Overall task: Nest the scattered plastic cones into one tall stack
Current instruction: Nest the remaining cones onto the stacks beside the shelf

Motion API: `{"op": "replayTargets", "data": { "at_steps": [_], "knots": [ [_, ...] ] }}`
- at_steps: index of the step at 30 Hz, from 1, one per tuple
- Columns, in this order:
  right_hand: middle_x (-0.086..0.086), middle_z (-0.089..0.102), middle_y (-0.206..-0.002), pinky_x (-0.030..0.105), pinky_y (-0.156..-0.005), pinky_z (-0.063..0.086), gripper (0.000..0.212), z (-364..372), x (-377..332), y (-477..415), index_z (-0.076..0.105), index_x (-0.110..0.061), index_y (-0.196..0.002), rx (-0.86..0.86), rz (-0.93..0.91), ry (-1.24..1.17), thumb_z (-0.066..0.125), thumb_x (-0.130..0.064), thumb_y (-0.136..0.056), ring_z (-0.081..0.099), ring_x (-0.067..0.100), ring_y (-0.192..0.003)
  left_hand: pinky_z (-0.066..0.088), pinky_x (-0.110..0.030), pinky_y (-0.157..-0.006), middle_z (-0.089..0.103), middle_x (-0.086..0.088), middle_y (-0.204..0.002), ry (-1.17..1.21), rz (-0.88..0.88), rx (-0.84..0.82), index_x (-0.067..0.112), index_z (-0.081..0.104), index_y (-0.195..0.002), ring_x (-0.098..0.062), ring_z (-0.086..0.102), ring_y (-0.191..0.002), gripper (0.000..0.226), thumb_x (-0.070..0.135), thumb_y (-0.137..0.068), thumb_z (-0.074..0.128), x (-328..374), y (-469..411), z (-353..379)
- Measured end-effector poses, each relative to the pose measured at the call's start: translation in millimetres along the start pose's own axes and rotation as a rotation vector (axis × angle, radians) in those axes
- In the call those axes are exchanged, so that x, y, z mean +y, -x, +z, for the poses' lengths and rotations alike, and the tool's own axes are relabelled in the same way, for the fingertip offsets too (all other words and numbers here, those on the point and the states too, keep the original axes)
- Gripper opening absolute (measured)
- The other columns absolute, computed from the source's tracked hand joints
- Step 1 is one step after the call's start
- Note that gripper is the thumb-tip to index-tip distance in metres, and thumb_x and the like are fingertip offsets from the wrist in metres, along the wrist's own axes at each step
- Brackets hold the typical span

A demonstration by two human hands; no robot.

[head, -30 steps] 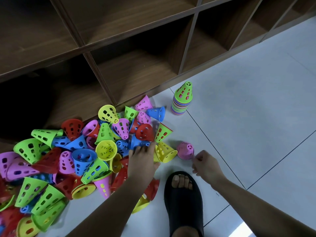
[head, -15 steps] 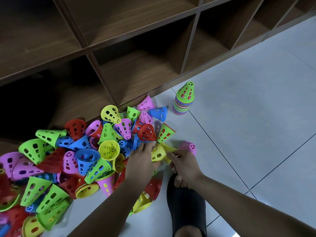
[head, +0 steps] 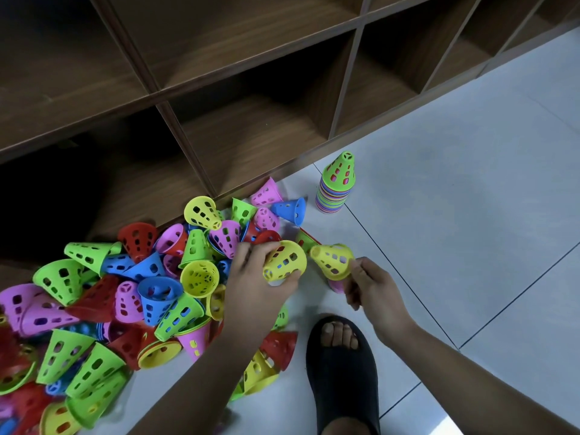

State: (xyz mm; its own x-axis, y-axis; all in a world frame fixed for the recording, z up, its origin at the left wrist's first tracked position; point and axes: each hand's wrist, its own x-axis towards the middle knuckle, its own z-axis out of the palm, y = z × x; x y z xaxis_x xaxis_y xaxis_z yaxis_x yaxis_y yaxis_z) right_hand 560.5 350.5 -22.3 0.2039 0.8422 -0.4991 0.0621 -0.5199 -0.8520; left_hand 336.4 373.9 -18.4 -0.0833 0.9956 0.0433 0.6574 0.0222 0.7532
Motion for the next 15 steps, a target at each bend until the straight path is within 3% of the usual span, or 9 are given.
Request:
{"op": "replayTargets", "data": {
  "at_steps": [4, 7, 11, 15],
  "knots": [
    [0.013, 0.062, -0.071, 0.038, -0.057, 0.039, 0.036, -22.7, 19.7, -7.8, 0.060, -0.006, -0.086, 0.020, 0.085, 0.020, 0.047, -0.027, -0.113, 0.050, 0.026, -0.059, 0.054, -0.025, -0.084, 0.051, 0.014, -0.115, 0.096, 0.085, -0.044, 0.032, 0.071, -0.125, -0.010, 0.064, -0.093, 0.056, 0.036, -0.073, 0.093, 15.5, -1.4, 17.3],
    [0.012, 0.066, -0.071, 0.040, -0.059, 0.043, 0.039, -29.9, 36.2, -14.8, 0.063, -0.003, -0.086, 0.058, 0.162, 0.067, 0.050, -0.031, -0.111, 0.055, 0.026, -0.061, 0.053, -0.028, -0.092, 0.056, 0.010, -0.121, 0.117, 0.105, -0.106, 0.030, 0.067, -0.132, -0.014, 0.063, -0.110, 0.066, 0.035, -0.072, 0.093, 26.5, -2.0, 34.1],
    [0.018, 0.073, -0.079, 0.040, -0.062, 0.053, 0.033, -28.9, 43.7, -20.2, 0.067, -0.001, -0.097, 0.081, 0.220, 0.018, 0.061, -0.032, -0.106, 0.066, 0.029, -0.064, 0.056, -0.043, -0.095, 0.053, 0.014, -0.124, 0.072, 0.152, -0.231, 0.033, 0.056, -0.137, -0.018, 0.060, -0.116, 0.075, 0.034, -0.070, 0.091, 34.7, -0.7, 58.0],
    [0.019, 0.078, -0.089, 0.048, -0.075, 0.061, 0.021, -26.5, 42.3, -25.0, 0.067, -0.004, -0.105, 0.046, 0.237, -0.025, 0.064, -0.024, -0.103, 0.076, 0.043, -0.082, 0.055, -0.040, -0.098, 0.055, 0.015, -0.129, 0.028, 0.156, -0.323, 0.035, 0.049, -0.146, -0.013, 0.057, -0.121, 0.083, 0.029, -0.075, 0.090, 35.6, 2.7, 70.2]
  ]
}}
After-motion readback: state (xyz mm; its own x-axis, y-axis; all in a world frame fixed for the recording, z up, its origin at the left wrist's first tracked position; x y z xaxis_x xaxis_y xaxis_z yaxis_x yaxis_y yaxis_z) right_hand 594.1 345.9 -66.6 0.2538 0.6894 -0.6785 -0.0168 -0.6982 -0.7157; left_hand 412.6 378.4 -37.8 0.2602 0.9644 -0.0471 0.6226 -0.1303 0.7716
